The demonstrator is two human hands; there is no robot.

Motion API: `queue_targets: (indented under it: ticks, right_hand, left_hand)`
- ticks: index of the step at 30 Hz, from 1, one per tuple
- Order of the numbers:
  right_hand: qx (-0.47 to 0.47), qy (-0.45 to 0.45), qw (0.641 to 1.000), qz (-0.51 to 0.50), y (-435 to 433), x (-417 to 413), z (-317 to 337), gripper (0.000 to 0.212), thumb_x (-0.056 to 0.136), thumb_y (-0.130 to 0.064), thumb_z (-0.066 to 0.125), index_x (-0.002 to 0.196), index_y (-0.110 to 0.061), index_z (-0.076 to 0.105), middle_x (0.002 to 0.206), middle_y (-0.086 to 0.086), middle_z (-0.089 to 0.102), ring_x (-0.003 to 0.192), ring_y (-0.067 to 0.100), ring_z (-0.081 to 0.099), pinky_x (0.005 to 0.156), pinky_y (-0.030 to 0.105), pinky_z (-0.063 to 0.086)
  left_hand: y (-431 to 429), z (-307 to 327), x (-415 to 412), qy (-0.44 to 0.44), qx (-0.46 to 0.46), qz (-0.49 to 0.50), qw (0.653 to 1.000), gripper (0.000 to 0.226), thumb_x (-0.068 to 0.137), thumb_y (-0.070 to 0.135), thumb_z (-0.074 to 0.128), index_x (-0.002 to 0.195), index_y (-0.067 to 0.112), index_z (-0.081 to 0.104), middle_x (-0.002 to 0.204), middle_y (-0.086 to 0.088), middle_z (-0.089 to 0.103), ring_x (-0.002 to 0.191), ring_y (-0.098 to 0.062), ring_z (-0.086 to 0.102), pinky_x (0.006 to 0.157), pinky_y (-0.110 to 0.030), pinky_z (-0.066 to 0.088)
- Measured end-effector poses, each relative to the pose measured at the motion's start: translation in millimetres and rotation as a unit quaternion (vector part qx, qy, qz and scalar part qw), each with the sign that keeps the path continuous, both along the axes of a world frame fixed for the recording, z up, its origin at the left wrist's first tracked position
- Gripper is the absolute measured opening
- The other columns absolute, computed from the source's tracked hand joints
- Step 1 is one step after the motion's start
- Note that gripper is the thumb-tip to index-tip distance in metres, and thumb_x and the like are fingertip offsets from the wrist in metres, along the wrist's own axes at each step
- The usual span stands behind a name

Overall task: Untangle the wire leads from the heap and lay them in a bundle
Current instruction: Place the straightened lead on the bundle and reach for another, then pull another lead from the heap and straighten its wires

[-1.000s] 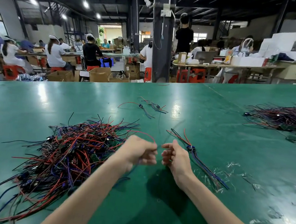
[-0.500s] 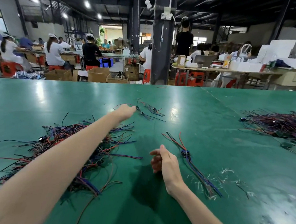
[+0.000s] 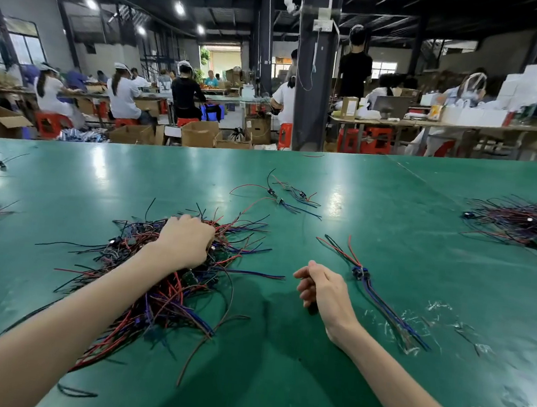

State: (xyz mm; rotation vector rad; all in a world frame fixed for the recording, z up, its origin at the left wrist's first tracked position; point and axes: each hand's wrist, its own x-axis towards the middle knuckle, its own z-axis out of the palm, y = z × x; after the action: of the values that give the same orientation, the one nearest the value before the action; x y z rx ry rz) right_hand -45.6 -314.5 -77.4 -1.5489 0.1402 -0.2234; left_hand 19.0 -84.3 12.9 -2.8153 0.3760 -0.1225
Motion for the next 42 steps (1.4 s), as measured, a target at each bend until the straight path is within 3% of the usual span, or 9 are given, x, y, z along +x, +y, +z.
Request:
queue_targets:
  ticks: [5,14,18,20,24,29,32,39,42]
  right_hand:
    - [0.001,0.003,1.0,0.001,-0.4,0.7,-0.6,0.038,0.1,-0.024,0.043,0.079,-0.002,0.065,0.061,0.004,0.055,0.05,0.012,0.047,0.046,0.023,0.038]
    - [0.002,0.004,1.0,0.007,-0.5,1.6,-1.0,0.038,0.1,-0.025,0.042,0.079,-0.004,0.065,0.062,0.003,0.055,0.051,0.011,0.047,0.047,0.022,0.038]
    - [0.006,0.005,1.0,0.009,0.0,2.1,-1.3,0.038,0.1,-0.025,0.042,0.08,-0.003,0.065,0.062,0.004,0.055,0.051,0.012,0.047,0.047,0.023,0.038]
    - [0.005,0.004,1.0,0.009,0.1,2.8,-1.0,0.038,0.1,-0.025,0.042,0.081,-0.002,0.065,0.062,0.004,0.055,0.051,0.012,0.047,0.047,0.023,0.039]
    - [0.011,-0.005,1.0,0.003,0.7,3.2,-1.2,0.037,0.1,-0.022,0.043,0.078,-0.002,0.064,0.062,0.006,0.053,0.05,0.013,0.047,0.047,0.026,0.038]
    - [0.004,-0.01,1.0,0.012,0.4,1.6,-1.2,0.032,0.098,-0.017,0.046,0.077,-0.002,0.065,0.062,0.005,0.054,0.052,0.013,0.047,0.048,0.024,0.038]
    - [0.001,-0.012,1.0,0.019,-0.5,0.8,0.3,0.025,0.093,-0.01,0.05,0.075,-0.006,0.066,0.06,0.003,0.056,0.051,0.011,0.048,0.048,0.022,0.039]
    - [0.023,-0.019,0.999,0.036,-1.6,2.6,0.4,0.023,0.093,-0.008,0.053,0.075,-0.009,0.067,0.055,-0.002,0.057,0.046,0.009,0.046,0.046,0.019,0.037]
    - [0.019,-0.011,0.999,0.028,-1.1,4.2,-1.4,0.026,0.092,-0.007,0.053,0.07,-0.014,0.066,0.056,-0.001,0.058,0.046,0.01,0.046,0.047,0.021,0.037]
  left_hand:
    - [3.8,-7.8,0.6,-0.035,-0.023,-0.02,0.999,0.022,0.087,0.041,0.063,0.107,0.032,0.064,0.117,-0.002,0.052,0.118,-0.024,0.043,0.098,-0.038,0.034]
    - [6.3,-9.9,10.0,-0.05,-0.07,-0.093,0.992,0.009,0.09,0.03,0.062,0.096,0.024,0.065,0.105,0.006,0.064,0.108,-0.017,0.052,0.093,-0.035,0.034]
    - [9.6,-1.7,12.0,-0.066,-0.226,-0.095,0.967,0.006,0.092,0.021,0.059,0.092,0.015,0.062,0.094,-0.001,0.069,0.093,-0.023,0.061,0.089,-0.036,0.043]
    - [6.0,9.8,9.3,-0.088,-0.352,-0.104,0.926,0.005,0.091,0.015,0.061,0.089,0.011,0.062,0.086,-0.003,0.068,0.082,-0.023,0.062,0.081,-0.035,0.049]
    - [-21.9,38.3,-13.2,-0.112,-0.536,-0.128,0.827,0.005,0.091,0.009,0.06,0.087,0.011,0.06,0.074,0.007,0.063,0.065,0.001,0.056,0.061,-0.006,0.041]
    - [-60.6,43.9,-51.1,0.092,-0.765,-0.08,0.632,0.008,0.093,0.004,0.053,0.089,0.008,0.058,0.074,-0.003,0.065,0.054,-0.004,0.057,0.052,-0.015,0.05]
    - [-78.4,15.9,-66.2,0.192,-0.81,-0.027,0.553,0.011,0.093,0.001,0.052,0.089,0.007,0.06,0.075,-0.005,0.064,0.053,-0.008,0.054,0.051,-0.016,0.049]
    - [-90.7,-33.3,-69.6,0.274,-0.845,0.04,0.456,0.015,0.092,-0.006,0.05,0.085,0.002,0.061,0.066,-0.008,0.068,0.05,-0.01,0.059,0.052,-0.019,0.053]
    - [-88.9,-35.7,-67.4,0.307,-0.835,0.054,0.454,0.016,0.09,-0.01,0.05,0.09,0.001,0.061,0.07,-0.009,0.07,0.052,-0.01,0.062,0.054,-0.019,0.055]
